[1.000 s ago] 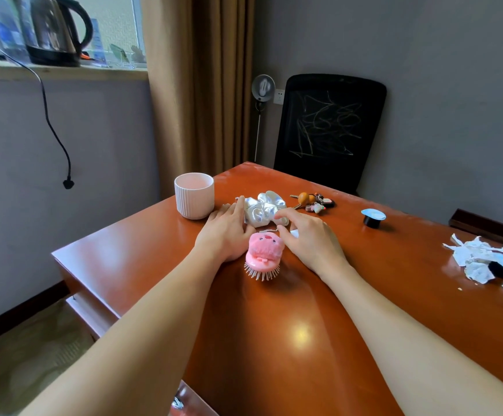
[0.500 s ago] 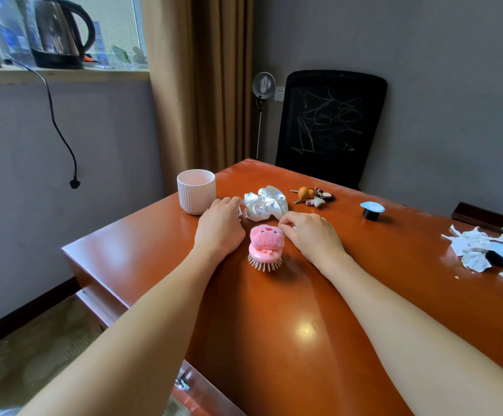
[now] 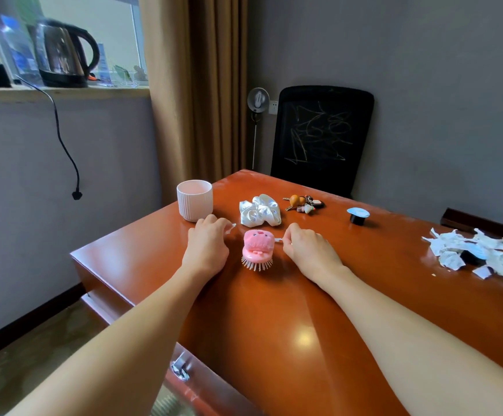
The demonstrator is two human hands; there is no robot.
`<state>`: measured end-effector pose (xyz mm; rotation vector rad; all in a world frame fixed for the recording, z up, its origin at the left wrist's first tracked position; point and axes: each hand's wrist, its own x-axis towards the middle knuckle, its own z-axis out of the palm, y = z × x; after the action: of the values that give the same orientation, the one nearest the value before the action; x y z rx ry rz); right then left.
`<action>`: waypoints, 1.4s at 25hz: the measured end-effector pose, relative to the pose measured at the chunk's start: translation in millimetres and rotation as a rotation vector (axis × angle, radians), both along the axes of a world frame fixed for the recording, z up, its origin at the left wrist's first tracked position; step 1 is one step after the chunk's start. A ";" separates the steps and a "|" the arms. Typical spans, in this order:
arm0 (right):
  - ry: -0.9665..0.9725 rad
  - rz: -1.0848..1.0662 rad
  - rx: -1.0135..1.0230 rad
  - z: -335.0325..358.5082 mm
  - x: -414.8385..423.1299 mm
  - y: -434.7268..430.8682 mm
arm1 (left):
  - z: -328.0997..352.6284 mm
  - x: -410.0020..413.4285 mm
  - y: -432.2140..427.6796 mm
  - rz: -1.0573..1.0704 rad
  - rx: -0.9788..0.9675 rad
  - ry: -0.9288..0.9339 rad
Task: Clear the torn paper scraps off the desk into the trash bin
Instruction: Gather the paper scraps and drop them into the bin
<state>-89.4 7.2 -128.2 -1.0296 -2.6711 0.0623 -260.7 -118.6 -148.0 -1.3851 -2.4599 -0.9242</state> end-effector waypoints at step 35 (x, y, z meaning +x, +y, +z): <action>-0.008 0.742 -0.115 -43.0 -189.4 -379.9 | -74.6 -102.5 -439.8 0.343 -0.056 -0.107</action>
<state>-278.8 -372.7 -171.2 -0.0133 -2.9244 0.3574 -363.2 -558.3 -222.7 -0.9034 -2.7039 -0.8731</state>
